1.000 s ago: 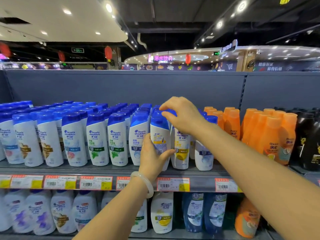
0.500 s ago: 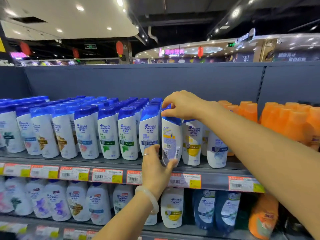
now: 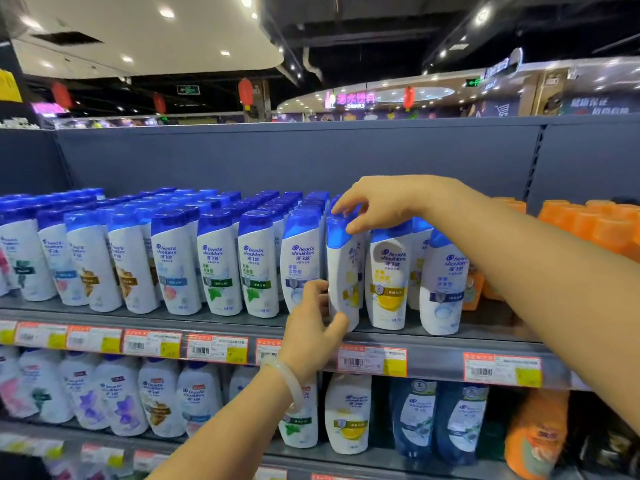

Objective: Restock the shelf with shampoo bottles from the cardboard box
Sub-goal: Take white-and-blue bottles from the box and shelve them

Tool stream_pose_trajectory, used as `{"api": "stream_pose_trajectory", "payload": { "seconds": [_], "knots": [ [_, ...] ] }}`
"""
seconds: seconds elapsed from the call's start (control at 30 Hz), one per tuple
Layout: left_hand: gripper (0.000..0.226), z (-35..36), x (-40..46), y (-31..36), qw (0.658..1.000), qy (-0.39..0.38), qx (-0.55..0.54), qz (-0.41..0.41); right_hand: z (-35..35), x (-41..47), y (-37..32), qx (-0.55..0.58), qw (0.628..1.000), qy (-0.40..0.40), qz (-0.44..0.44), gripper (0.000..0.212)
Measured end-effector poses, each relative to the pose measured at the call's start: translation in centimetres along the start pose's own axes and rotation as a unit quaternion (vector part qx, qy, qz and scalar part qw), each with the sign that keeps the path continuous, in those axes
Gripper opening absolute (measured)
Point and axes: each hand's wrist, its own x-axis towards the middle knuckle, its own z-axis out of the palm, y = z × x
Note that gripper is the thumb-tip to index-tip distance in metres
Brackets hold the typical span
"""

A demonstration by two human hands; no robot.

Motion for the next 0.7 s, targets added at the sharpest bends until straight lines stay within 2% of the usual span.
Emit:
{"api": "stream_pose_trajectory", "payload": {
  "seconds": [0.17,0.3,0.5,0.7],
  "knots": [
    [0.028,-0.4,0.2,-0.4,0.999,0.031,0.019,0.025,0.5,0.3,0.3,0.038,0.997,0.066,0.004,0.035],
    [0.039,-0.4,0.4,-0.8,0.997,0.054,0.037,0.03,1.2,0.8,0.5,0.055,0.994,0.098,0.001,0.027],
    [0.035,-0.3,0.6,-1.0,0.998,0.059,0.036,-0.001,1.4,0.7,0.5,0.06,0.992,0.115,0.008,0.035],
    [0.033,-0.1,0.7,-0.8,0.997,0.056,0.055,-0.004,1.5,0.4,0.4,0.044,0.992,0.117,0.014,0.034]
  ]
}}
